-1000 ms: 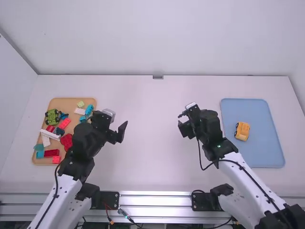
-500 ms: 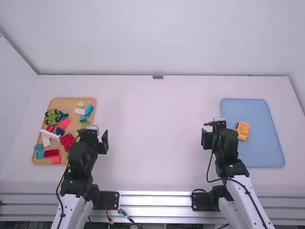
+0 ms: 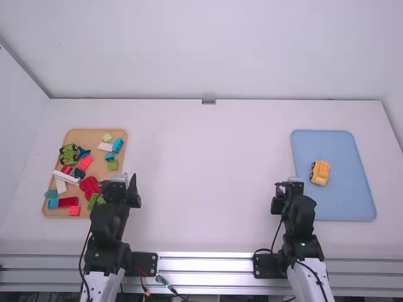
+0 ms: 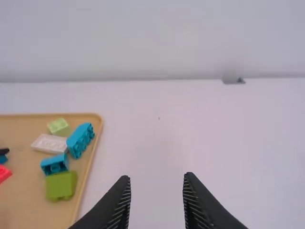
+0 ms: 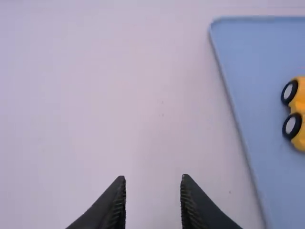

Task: Assemble lego blocks to make yellow taxi

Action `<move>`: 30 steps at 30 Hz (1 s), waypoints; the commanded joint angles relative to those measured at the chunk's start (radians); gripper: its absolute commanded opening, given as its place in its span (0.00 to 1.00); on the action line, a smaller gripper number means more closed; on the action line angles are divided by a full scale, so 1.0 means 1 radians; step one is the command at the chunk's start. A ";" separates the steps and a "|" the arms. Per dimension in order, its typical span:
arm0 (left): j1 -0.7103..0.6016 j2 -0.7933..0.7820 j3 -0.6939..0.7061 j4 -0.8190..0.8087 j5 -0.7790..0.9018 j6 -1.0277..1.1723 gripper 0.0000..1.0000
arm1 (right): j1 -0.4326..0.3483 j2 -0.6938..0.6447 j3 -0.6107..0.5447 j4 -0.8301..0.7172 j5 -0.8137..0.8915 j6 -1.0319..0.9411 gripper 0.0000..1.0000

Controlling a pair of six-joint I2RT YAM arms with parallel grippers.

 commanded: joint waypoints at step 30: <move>0.002 -0.048 -0.008 -0.006 -0.005 0.001 0.00 | 0.001 -0.421 -0.010 -0.005 -0.001 0.005 0.00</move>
